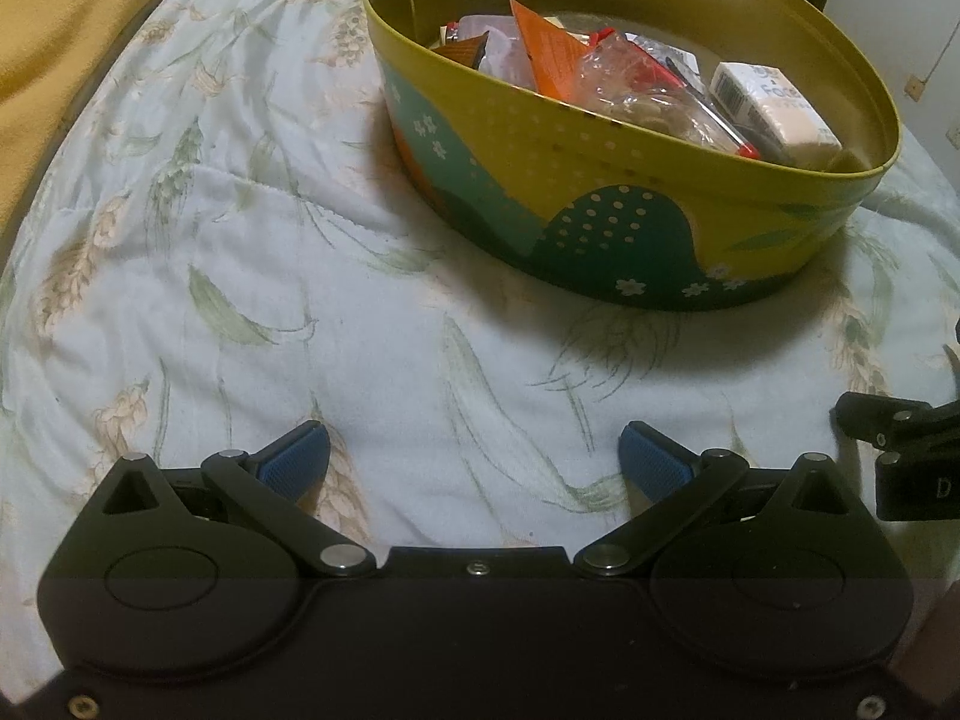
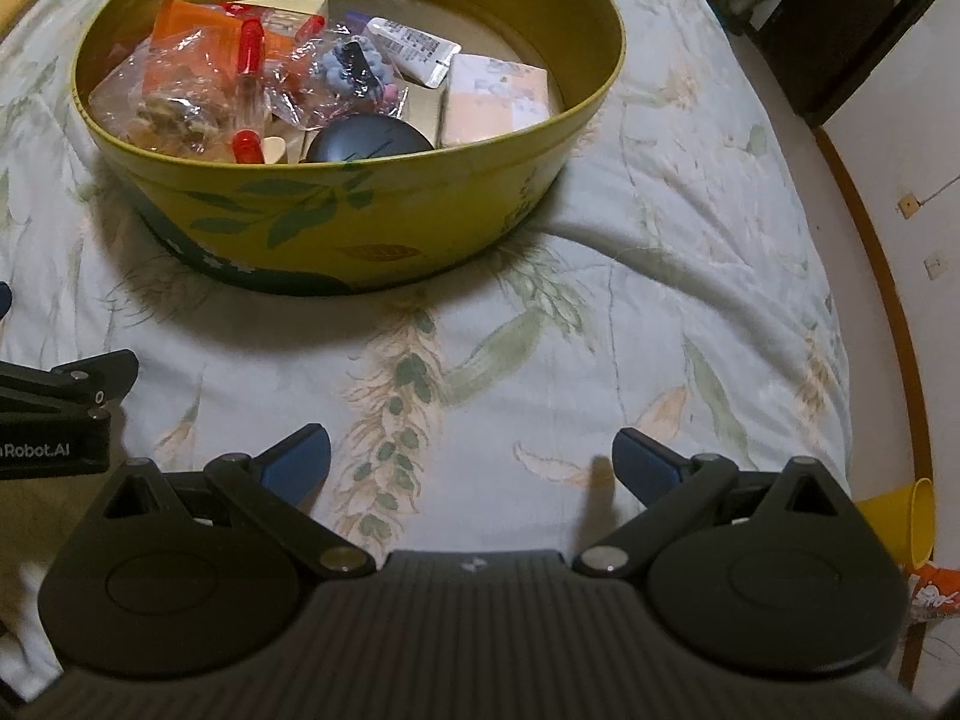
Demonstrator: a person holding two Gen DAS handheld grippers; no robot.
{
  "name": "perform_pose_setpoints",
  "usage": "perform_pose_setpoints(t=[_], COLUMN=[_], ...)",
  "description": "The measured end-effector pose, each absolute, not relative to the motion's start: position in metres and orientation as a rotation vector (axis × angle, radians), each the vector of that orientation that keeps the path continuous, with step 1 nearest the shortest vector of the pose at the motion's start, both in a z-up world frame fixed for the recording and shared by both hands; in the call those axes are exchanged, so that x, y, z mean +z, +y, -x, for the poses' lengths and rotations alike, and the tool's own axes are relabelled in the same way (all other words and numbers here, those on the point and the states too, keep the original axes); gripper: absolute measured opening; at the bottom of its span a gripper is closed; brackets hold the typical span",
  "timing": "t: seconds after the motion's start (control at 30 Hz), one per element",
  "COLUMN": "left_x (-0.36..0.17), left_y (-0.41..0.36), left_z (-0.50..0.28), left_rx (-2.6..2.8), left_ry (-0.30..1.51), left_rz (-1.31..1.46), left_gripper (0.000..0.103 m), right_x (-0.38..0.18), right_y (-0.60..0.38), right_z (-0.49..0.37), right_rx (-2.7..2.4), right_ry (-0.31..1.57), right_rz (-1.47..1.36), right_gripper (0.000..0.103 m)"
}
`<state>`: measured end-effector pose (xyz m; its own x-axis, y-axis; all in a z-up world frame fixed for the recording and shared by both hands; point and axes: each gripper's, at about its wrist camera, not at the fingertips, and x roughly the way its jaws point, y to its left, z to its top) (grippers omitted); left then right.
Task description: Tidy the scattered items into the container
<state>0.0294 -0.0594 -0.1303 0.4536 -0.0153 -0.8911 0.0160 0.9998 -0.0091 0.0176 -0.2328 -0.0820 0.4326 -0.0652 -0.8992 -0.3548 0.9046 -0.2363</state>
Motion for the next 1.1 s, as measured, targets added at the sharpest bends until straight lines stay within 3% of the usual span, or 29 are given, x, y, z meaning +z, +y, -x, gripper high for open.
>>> perform_pose_setpoints(t=[1.1], left_x=[-0.1334], left_y=[-0.0571], left_z=[-0.0269], left_rx=[-0.016], left_ry=[1.073], left_rz=[-0.008], left_gripper=[0.103], right_x=[-0.0892], right_y=[-0.2321], right_z=[-0.0176], right_rx=[0.193], right_ry=[1.136], right_rz=[0.41], right_gripper=[0.103])
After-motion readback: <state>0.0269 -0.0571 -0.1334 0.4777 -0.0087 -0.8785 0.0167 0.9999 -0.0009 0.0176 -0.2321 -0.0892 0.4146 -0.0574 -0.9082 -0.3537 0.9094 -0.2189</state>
